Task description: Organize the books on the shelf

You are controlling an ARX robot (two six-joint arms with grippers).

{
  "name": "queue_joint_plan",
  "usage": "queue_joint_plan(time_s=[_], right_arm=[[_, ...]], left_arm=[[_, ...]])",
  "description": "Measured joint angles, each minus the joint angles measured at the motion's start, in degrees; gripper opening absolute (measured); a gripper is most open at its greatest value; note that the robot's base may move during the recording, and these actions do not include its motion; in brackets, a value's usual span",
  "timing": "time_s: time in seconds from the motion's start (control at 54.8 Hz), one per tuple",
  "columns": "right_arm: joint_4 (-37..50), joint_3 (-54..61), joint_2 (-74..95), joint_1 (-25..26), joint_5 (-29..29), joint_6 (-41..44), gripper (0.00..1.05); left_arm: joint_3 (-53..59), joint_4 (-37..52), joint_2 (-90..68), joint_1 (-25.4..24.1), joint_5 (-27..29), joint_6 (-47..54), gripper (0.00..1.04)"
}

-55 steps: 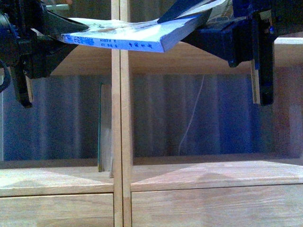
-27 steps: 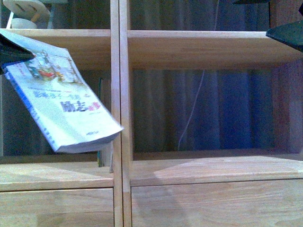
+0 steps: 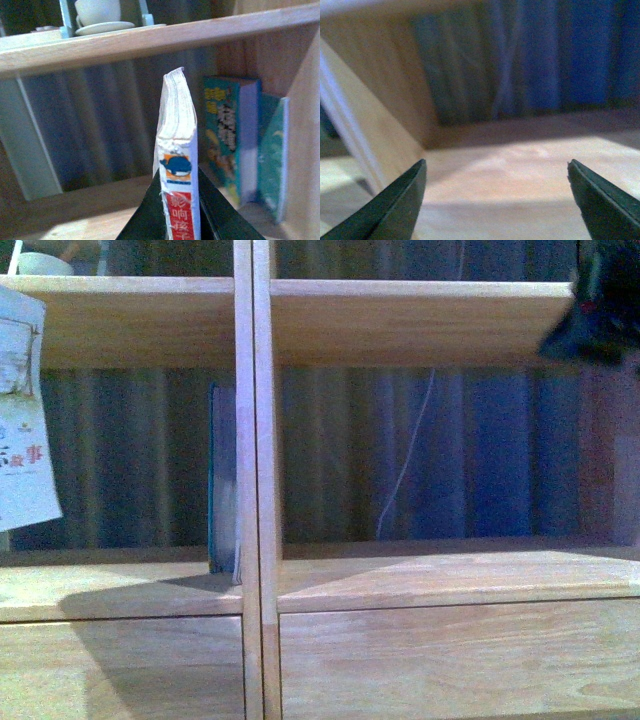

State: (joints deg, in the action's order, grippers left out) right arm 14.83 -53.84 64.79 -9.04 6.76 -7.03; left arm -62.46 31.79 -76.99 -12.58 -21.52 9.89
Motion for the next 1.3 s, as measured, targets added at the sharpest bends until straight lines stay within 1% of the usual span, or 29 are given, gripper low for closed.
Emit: queue_joint_plan(time_s=[0.091,0.109,0.237,0.255,0.292,0.401,0.493,0.529,0.584,0.675,1.022,1.296], right_arm=[[1.5,8.1,-4.1,1.2,0.6,3.8,0.63],[1.9,9.0,-4.5,1.4,0.6,4.0,0.62],[6.1,18.6,-8.8,2.6,-0.6,5.5,0.41],[6.4,19.3,-9.2,2.7,-0.7,5.6,0.40],[7.6,21.9,-10.6,3.0,-1.3,5.8,0.33],[9.6,26.9,-13.4,3.8,-1.9,6.1,0.17],[11.1,31.1,-15.9,4.6,-2.4,6.5,0.02],[11.5,32.4,-16.7,4.9,-2.8,6.6,0.03],[12.0,34.4,-18.1,6.8,-5.9,6.7,0.03],[12.8,38.3,-21.1,8.8,-6.4,6.7,0.03],[12.4,45.9,-29.1,8.9,-6.8,6.7,0.03],[9.6,49.0,-35.4,8.9,-6.8,6.7,0.03]], left_arm=[[-0.2,3.1,-3.6,-1.1,-0.3,4.6,0.07],[-0.3,3.5,-4.0,-1.1,-0.4,5.0,0.07],[-3.0,6.2,-9.8,-0.3,-1.9,8.1,0.07],[-3.3,6.4,-10.3,-0.1,-1.9,8.3,0.07],[-4.9,7.1,-12.3,0.5,-1.8,8.4,0.07],[-10.4,8.0,-17.2,2.0,-0.9,8.7,0.07],[-15.7,7.8,-21.3,3.3,-0.9,8.7,0.07],[-17.7,7.5,-22.8,3.7,-0.8,8.7,0.07],[-20.9,7.1,-25.4,4.4,-0.3,8.4,0.07],[-27.2,5.9,-31.0,5.8,0.5,7.1,0.07],[-41.8,1.8,-44.8,9.4,2.8,3.2,0.07],[-47.8,-1.1,-49.6,13.9,4.9,2.4,0.07]])
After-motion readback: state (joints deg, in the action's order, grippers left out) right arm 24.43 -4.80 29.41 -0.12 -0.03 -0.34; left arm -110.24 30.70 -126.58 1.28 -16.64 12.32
